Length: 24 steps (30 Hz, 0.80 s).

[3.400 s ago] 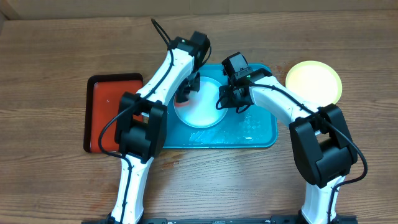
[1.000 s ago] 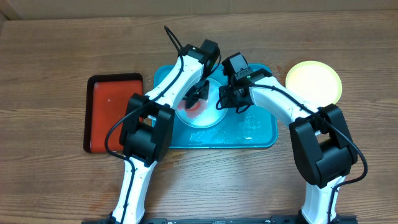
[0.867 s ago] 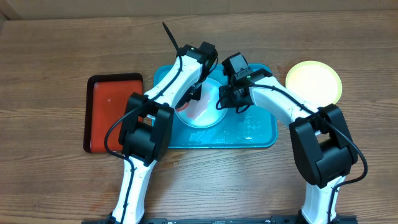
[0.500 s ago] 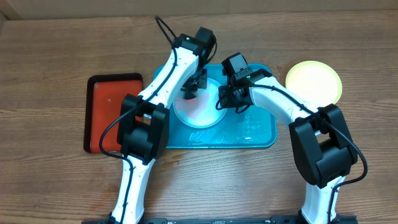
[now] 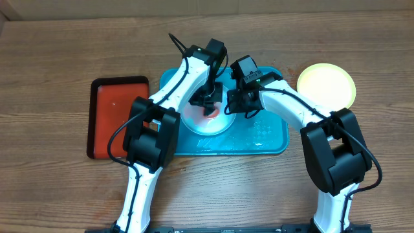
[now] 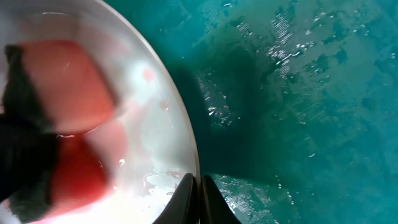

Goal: Clean dirty plates on tray and stack at the side
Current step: 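Scrub the white plate held by the right gripper with the sponge, then return the sponge to the red tray with the left gripper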

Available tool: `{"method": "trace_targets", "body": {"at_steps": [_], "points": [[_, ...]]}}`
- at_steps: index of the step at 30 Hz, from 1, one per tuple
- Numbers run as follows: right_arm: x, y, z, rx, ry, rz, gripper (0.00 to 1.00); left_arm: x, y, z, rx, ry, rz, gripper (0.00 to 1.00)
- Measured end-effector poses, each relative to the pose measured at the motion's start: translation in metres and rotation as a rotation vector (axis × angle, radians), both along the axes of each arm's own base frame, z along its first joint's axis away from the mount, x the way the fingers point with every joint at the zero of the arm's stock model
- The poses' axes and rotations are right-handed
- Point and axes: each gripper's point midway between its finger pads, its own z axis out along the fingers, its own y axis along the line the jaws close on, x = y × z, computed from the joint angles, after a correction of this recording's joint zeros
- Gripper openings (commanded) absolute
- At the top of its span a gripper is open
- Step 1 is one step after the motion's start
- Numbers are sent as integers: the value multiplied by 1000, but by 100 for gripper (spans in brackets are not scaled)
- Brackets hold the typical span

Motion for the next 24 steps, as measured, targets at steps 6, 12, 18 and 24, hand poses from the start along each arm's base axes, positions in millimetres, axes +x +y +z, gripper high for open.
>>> {"method": "trace_targets", "body": {"at_steps": [6, 12, 18, 24], "points": [[0, 0, 0, 2, 1, 0, 4, -10, 56, 8, 317, -1, -4, 4], [0, 0, 1, 2, -1, 1, 4, -3, 75, 27, 439, -41, 31, 4], [0, 0, 1, 2, 0, 0, 4, 20, 70, 68, 393, -129, 100, 4], [0, 0, 0, 4, -4, 0, 4, 25, 102, 113, 366, -157, 248, 4]]}}
